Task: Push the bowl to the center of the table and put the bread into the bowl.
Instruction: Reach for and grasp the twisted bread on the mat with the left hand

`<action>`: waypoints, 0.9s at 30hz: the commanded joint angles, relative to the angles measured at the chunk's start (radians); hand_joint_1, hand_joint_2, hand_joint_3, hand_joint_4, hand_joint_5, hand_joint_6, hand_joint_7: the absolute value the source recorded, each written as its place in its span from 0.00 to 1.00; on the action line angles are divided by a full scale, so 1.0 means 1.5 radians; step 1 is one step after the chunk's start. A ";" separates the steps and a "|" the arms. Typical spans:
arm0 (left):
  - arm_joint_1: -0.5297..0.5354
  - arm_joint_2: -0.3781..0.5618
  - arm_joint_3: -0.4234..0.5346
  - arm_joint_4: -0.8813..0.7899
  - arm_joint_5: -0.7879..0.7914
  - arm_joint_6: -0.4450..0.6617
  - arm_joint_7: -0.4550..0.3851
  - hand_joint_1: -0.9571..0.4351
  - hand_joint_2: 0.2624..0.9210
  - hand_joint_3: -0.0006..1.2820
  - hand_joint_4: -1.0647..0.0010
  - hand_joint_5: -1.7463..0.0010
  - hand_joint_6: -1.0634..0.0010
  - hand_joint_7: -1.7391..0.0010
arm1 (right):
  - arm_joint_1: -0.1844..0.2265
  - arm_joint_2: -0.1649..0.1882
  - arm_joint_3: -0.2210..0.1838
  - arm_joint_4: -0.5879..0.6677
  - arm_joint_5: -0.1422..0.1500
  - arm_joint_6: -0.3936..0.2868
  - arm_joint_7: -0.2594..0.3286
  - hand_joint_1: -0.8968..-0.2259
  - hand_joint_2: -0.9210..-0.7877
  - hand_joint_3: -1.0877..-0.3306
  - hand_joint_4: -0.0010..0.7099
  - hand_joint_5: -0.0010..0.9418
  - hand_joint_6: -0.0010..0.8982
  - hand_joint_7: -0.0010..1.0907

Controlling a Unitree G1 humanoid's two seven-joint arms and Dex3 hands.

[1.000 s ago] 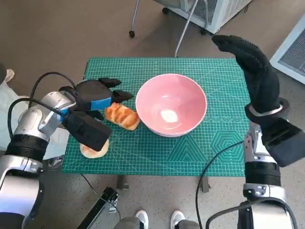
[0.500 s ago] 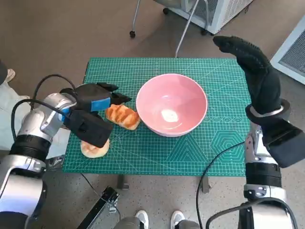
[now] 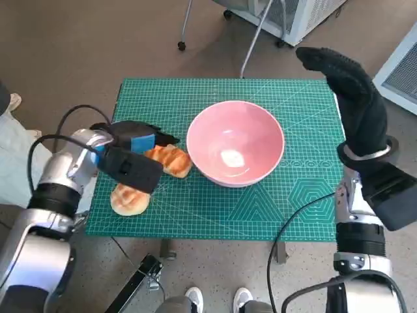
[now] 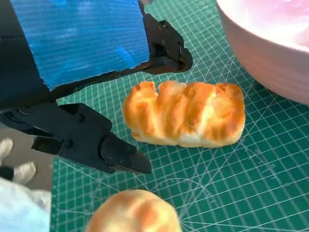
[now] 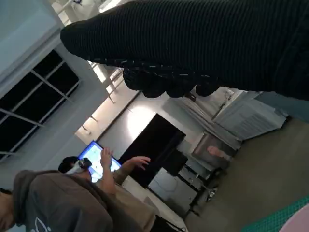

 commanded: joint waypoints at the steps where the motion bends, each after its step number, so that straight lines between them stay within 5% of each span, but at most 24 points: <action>1: -0.028 -0.034 -0.015 0.037 0.002 0.018 0.009 0.56 0.76 0.00 0.75 1.00 0.64 0.96 | 0.020 -0.003 0.004 -0.007 -0.005 0.006 0.000 0.39 0.00 0.38 0.31 0.02 0.00 0.54; 13: -0.054 -0.120 -0.058 0.129 0.027 0.097 0.054 0.56 0.79 0.01 0.74 1.00 0.59 0.95 | 0.029 -0.004 0.007 -0.021 -0.007 0.009 -0.004 0.39 0.00 0.37 0.31 0.02 0.00 0.54; 19: -0.054 -0.143 -0.082 0.143 0.041 0.121 0.079 0.60 0.91 0.02 0.50 0.94 0.47 0.89 | 0.039 -0.008 0.005 -0.033 -0.008 0.014 -0.005 0.38 0.00 0.38 0.31 0.02 0.00 0.54; 21: -0.051 -0.145 -0.087 0.145 0.044 0.118 0.089 0.61 0.95 0.02 0.44 0.83 0.47 0.80 | 0.043 -0.010 0.005 -0.039 -0.009 0.018 -0.007 0.38 0.00 0.37 0.31 0.02 0.00 0.54; 22: -0.049 -0.145 -0.090 0.145 0.046 0.113 0.098 0.64 0.97 0.07 0.46 0.62 0.51 0.59 | 0.046 -0.011 0.005 -0.043 -0.010 0.020 -0.009 0.38 0.00 0.37 0.31 0.02 0.00 0.53; 24: -0.045 -0.143 -0.094 0.147 0.048 0.104 0.112 0.67 0.99 0.13 0.49 0.40 0.55 0.37 | 0.050 -0.012 0.005 -0.050 -0.012 0.025 -0.011 0.36 0.00 0.37 0.31 0.02 0.00 0.53; 27: -0.041 -0.136 -0.098 0.149 0.048 0.089 0.126 0.68 0.99 0.15 0.50 0.31 0.54 0.28 | 0.056 -0.012 0.005 -0.060 -0.016 0.029 -0.017 0.36 0.00 0.37 0.31 0.02 0.00 0.53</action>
